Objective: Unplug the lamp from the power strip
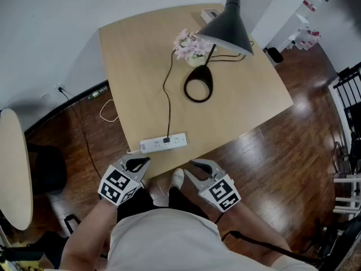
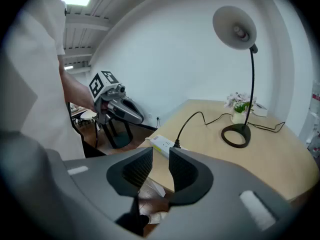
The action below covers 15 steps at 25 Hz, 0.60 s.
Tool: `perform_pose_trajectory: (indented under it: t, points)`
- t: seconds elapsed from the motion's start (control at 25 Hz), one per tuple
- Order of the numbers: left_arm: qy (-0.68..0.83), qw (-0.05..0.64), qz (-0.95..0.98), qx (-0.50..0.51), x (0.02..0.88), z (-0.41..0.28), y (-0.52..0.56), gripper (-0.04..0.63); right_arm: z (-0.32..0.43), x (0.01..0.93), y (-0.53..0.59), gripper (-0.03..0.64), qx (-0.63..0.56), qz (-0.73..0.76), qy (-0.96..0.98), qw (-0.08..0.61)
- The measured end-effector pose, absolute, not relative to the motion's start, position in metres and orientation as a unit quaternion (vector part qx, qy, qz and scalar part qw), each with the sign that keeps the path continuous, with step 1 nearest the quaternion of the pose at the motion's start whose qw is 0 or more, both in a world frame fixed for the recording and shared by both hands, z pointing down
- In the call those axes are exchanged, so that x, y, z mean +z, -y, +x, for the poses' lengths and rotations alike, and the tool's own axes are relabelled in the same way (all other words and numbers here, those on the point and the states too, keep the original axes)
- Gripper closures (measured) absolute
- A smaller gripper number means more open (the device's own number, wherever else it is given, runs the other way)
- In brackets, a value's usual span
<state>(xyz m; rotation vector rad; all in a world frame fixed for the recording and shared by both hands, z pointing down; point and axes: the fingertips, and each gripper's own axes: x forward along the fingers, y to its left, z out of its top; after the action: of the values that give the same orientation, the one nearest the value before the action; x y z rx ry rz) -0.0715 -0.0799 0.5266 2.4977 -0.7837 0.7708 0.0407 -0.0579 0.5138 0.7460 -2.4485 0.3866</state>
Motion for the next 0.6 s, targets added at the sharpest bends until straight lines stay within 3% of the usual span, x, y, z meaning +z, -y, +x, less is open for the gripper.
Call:
perform_pose_trajectory:
  t: [0.36,0.6]
  points:
    - [0.173,0.173,0.872,0.424,0.615,-0.041,0.134,0.595,0.005,0.578,0.132,0.509,0.114,0.224,0.898,0.361]
    - [0.094,0.16,0.869,0.458,0.635,-0.03,0.14,0.595,-0.016,0.609,0.154,0.504,0.092,0.168,0.885,0.425]
